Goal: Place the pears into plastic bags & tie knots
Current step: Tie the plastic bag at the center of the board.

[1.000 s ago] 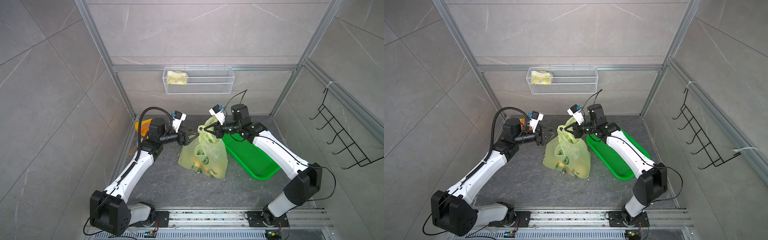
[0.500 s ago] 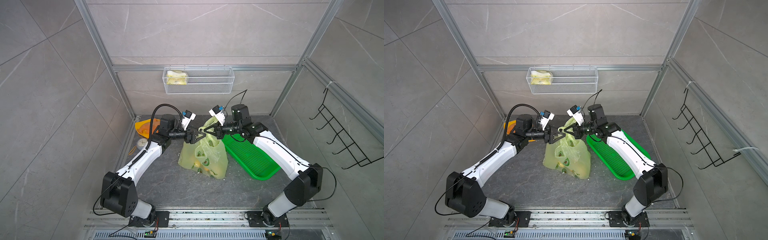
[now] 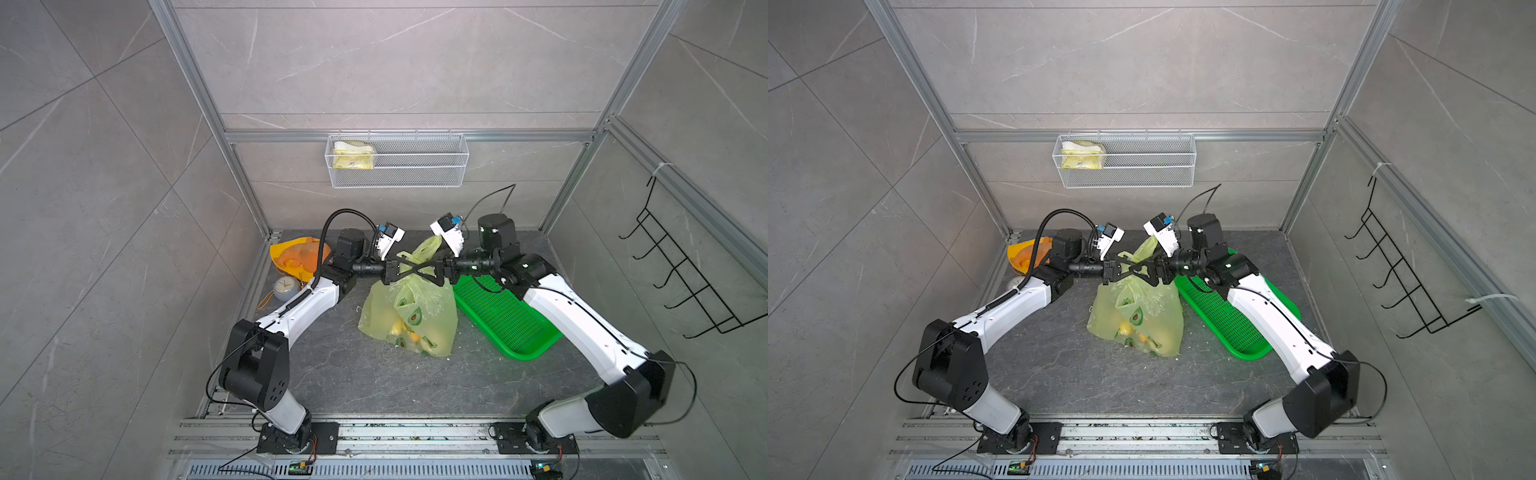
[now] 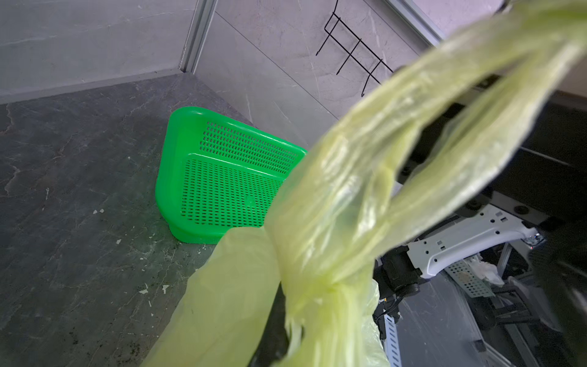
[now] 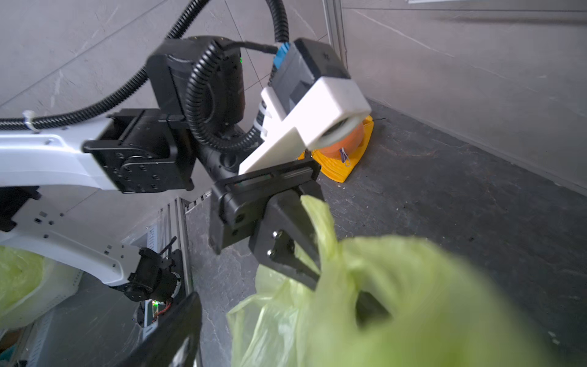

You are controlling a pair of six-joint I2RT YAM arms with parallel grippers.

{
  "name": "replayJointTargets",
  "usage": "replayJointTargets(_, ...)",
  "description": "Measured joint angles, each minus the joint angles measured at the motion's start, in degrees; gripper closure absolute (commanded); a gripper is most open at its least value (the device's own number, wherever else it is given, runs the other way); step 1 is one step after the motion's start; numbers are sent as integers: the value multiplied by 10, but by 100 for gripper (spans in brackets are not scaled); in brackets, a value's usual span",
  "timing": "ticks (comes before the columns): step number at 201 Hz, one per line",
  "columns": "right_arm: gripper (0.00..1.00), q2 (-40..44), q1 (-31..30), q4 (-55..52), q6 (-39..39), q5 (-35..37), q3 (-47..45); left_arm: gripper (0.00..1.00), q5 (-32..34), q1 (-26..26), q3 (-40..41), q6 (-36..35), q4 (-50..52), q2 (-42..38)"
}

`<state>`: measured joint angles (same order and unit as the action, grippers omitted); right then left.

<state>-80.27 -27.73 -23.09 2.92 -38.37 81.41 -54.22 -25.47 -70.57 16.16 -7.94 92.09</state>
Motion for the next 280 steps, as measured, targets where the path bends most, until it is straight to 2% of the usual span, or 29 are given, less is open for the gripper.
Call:
replayJointTargets(24, 7, 88, -6, -4, 10, 66, -51, 100, 36, -1, 22, 30, -42, -8)
replayJointTargets(45, 6, 116, -40, -13, 12, 144, -75, 100, 75, -8, 52, 49, -58, -24)
replayJointTargets(79, 4, 80, -100, -26, 9, 254, -79, 100, 113, -25, 63, 61, -66, -40)
replayJointTargets(121, 4, 23, -105, -25, -4, 328, -76, 100, 128, -33, 63, 62, -67, -45)
replayJointTargets(137, 8, 2, -105, -24, -12, 344, -72, 100, 134, -33, 63, 62, -67, -46)
replayJointTargets(147, 18, -10, -105, -24, -18, 354, -69, 100, 135, -33, 63, 62, -67, -46)
replayJointTargets(158, 35, -21, -105, -20, -22, 367, -67, 100, 136, -33, 63, 62, -66, -47)
replayJointTargets(185, 91, -28, -81, -9, -22, 375, -67, 100, 135, -33, 67, 62, -62, -55)
replayJointTargets(192, 100, -28, -68, -4, -19, 372, -65, 100, 134, -33, 71, 61, -63, -60)
replayJointTargets(208, 100, -28, -48, 5, -9, 355, -61, 100, 133, -36, 82, 61, -73, -68)
replayJointTargets(239, 100, -28, -47, 11, 0, 330, -56, 100, 125, -37, 105, 62, -90, -79)
replayJointTargets(249, 76, -28, -46, 15, 5, 319, -57, 100, 122, -37, 110, 62, -93, -82)
replayJointTargets(254, 55, -26, -46, 20, 10, 313, -59, 100, 121, -37, 112, 62, -94, -83)
replayJointTargets(259, 42, -24, -45, 27, 11, 309, -62, 100, 120, -37, 114, 62, -94, -84)
replayJointTargets(267, 34, -18, -44, 35, 15, 304, -70, 100, 120, -37, 117, 62, -94, -86)
replayJointTargets(280, 32, -5, -43, 41, 16, 299, -80, 100, 120, -37, 122, 62, -94, -88)
